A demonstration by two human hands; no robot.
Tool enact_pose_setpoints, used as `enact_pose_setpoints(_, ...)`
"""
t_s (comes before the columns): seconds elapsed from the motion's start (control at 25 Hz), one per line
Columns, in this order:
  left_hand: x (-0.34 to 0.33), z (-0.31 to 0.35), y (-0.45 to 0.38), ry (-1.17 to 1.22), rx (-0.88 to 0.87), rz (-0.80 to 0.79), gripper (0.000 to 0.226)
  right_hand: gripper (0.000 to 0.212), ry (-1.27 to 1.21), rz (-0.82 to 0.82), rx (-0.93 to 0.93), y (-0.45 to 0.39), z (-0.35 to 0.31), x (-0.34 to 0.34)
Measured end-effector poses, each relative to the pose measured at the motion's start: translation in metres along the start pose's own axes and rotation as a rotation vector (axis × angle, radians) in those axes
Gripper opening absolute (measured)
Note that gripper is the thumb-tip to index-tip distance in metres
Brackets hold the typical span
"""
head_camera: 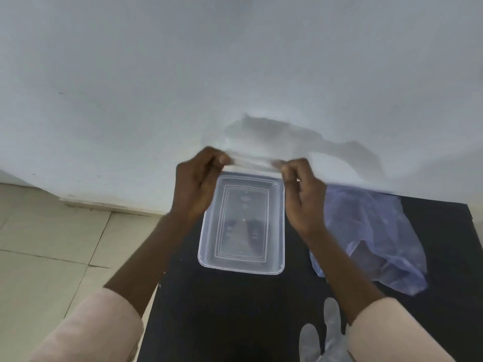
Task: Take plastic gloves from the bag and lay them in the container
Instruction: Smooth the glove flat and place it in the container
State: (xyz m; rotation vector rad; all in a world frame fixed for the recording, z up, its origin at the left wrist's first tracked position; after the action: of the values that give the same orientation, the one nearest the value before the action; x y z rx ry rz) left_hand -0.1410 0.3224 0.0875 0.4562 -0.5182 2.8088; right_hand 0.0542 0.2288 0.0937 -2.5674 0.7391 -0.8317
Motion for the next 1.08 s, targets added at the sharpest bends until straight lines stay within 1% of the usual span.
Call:
enact_pose_setpoints(0.12, -0.028, -0.059, 0.037, -0.267, 0.008, -0.227, 0.026, 0.023, 0.124, -0.242, -0.084, 0.046, 0.054, -0.036)
enact_pose_setpoints(0.2, -0.045, -0.083, 0.054, -0.441, -0.060, -0.357, 0.034, 0.020, 0.250, -0.373, -0.088, 0.066, 0.076, -0.053)
enact_pose_setpoints(0.28, -0.054, -0.098, 0.067, -0.605, -0.107, -0.436, 0.040, 0.017, 0.350, -0.471, -0.053, 0.080, 0.088, -0.064)
enact_pose_setpoints(0.36, -0.057, -0.105, 0.075, -0.700, -0.145, -0.460, 0.041, 0.020, 0.452, -0.540, -0.032, 0.089, 0.095, -0.071)
enact_pose_setpoints(0.48, -0.058, -0.108, 0.076, -0.689, -0.164, -0.450, 0.041, 0.033, 0.572, -0.589, -0.020, 0.094, 0.101, -0.074)
enact_pose_setpoints(0.56, -0.059, -0.108, 0.075, -0.671, -0.162, -0.450, 0.042, 0.042, 0.609, -0.617, -0.015, 0.096, 0.099, -0.075)
enact_pose_setpoints(0.64, -0.061, -0.112, 0.076, -0.660, -0.156, -0.470, 0.043, 0.046, 0.624, -0.637, -0.004, 0.096, 0.097, -0.076)
enact_pose_setpoints(0.68, -0.062, -0.115, 0.077, -0.653, -0.142, -0.493, 0.044, 0.045, 0.632, -0.652, 0.000, 0.098, 0.096, -0.077)
enact_pose_setpoints(0.76, -0.065, -0.123, 0.080, -0.654, -0.118, -0.559, 0.045, 0.033, 0.658, -0.693, 0.018, 0.101, 0.097, -0.078)
enact_pose_setpoints(0.8, -0.067, -0.125, 0.081, -0.666, -0.121, -0.596, 0.045, 0.026, 0.665, -0.720, 0.028, 0.104, 0.098, -0.079)
enact_pose_setpoints(0.84, -0.068, -0.126, 0.083, -0.680, -0.134, -0.633, 0.046, 0.025, 0.670, -0.754, 0.035, 0.106, 0.098, -0.080)
enact_pose_setpoints(0.96, -0.072, -0.125, 0.084, -0.706, -0.132, -0.749, 0.057, 0.036, 0.698, -0.918, 0.035, 0.113, 0.098, -0.085)
enact_pose_setpoints(1.08, -0.075, -0.127, 0.084, -0.784, -0.099, -0.861, 0.062, 0.033, 0.738, -1.038, 0.043, 0.116, 0.094, -0.086)
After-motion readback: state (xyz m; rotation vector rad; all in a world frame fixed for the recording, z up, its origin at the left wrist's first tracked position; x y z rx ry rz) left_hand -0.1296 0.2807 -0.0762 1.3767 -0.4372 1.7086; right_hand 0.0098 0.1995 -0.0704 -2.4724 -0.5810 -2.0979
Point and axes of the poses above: each hand's wrist, its own y-axis away from the middle knuckle, its own x-axis out of the back of the hand, z = x × y, the point moved 10 cm from there along -y, towards the middle knuckle, and after that the axes turned 1 degree about y, right-handed, at the moved point
